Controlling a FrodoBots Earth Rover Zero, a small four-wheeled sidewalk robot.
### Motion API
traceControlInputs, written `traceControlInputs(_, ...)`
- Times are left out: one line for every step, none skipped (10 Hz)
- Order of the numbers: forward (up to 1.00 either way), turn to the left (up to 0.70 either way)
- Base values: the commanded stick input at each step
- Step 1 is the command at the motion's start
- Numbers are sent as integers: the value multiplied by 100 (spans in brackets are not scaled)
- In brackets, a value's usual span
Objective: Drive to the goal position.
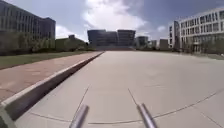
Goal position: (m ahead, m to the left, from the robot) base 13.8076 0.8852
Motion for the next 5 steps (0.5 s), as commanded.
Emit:
traceControlInputs(70, 0)
traceControlInputs(70, 0)
traceControlInputs(70, 0)
traceControlInputs(70, 0)
traceControlInputs(70, 0)
